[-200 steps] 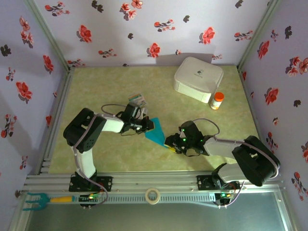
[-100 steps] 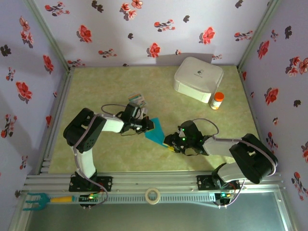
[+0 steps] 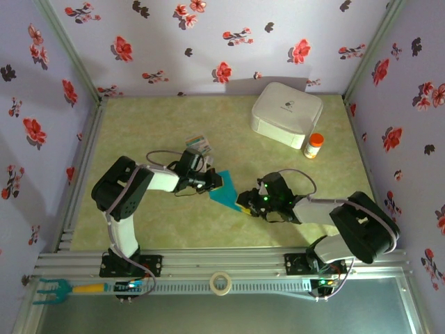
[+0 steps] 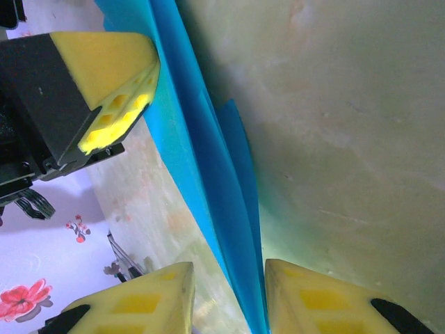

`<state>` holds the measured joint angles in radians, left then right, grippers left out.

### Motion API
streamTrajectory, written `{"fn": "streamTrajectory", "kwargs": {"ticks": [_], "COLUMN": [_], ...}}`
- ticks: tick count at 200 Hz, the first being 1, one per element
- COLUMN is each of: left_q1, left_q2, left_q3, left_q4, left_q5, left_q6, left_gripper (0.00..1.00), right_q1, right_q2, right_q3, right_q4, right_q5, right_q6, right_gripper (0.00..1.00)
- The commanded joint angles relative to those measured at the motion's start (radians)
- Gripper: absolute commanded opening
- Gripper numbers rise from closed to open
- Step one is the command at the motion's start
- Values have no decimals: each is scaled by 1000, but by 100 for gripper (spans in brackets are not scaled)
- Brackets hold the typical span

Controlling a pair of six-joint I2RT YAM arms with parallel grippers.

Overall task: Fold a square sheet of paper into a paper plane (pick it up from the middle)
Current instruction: Turn over the paper at the center of the table.

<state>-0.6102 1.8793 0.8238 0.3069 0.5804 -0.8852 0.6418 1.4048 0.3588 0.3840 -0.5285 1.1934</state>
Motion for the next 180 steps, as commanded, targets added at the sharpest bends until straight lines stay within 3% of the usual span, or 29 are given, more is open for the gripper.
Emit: {"fn": "streamTrajectory", "kwargs": {"ticks": [1, 123, 180], "left_q1": [10, 10, 9], "left_q2": [5, -4, -44], "left_q3": [4, 10, 10], "left_q4": [-61, -63, -50], "left_q5": [-19, -16, -5], "left_q6": [-1, -3, -4], "left_gripper": [0, 0, 10], "right_q1": [-10, -19, -19], "right_q2": [17, 54, 53], "right_q3": [0, -12, -23], "right_q4": [46, 102, 127], "right_q5": [-10, -26, -30], "right_q6": [-11, -6, -18], "right_gripper": [32, 16, 9]}}
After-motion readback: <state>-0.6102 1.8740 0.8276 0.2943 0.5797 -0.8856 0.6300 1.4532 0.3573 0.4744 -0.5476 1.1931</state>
